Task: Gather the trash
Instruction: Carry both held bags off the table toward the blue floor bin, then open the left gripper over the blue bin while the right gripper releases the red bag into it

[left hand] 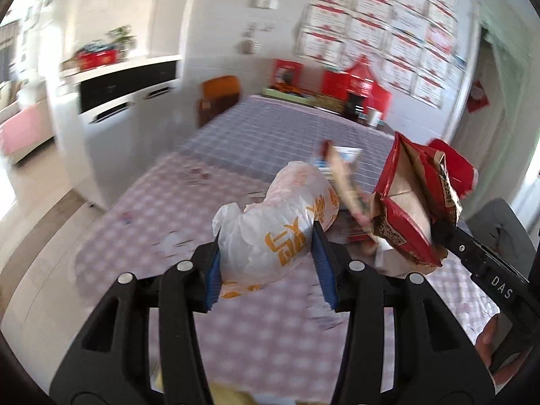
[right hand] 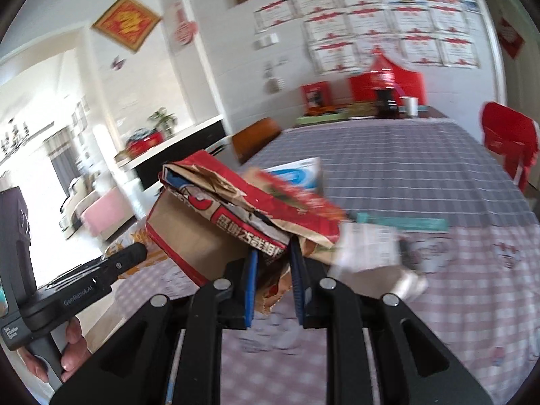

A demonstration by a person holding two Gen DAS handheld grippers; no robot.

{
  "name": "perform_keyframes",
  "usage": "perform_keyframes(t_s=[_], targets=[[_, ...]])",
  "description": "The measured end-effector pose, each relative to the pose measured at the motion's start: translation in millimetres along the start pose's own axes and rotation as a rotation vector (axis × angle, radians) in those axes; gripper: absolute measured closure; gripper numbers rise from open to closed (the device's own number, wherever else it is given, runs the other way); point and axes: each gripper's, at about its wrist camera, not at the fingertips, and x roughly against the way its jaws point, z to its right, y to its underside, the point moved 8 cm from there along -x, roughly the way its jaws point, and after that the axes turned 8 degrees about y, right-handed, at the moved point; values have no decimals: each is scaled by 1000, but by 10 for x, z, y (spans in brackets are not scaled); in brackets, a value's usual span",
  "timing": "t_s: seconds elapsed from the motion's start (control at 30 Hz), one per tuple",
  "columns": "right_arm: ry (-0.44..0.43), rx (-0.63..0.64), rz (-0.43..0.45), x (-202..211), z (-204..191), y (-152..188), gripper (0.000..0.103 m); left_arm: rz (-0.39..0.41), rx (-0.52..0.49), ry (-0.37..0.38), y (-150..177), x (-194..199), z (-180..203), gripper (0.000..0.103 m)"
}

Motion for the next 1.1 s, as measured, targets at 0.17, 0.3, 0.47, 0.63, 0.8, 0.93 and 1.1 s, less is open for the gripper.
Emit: perform_keyframes(t_s=[0.17,0.3,0.47,0.63,0.8,0.93,1.1], targets=[[-113,84,-38,-171,-806,125,85,21,76,-115,132,344,-645,57],[-224,155,-83,-305,-1521,284,85,30,146,-242,296,629,-1208,57],[-352,249,-141,-380,-2393,555,85,29,247,-362,552,991,-1850,57],[-446,323,-211,-461,-3143,879,85,12,375,-494,896,1347,-2512,57],[-515,401,-274,-536,-3762,1230,85,-34,489,-579,1282,1550,-3062,57],[-501,452,-311,-716,-4076,1455,85,-84,567,-608,1558,1561,-3406,55],[-465,465,-368,-959,-4209,1667,85,-152,590,-767,1859,1511,-3815,13]])
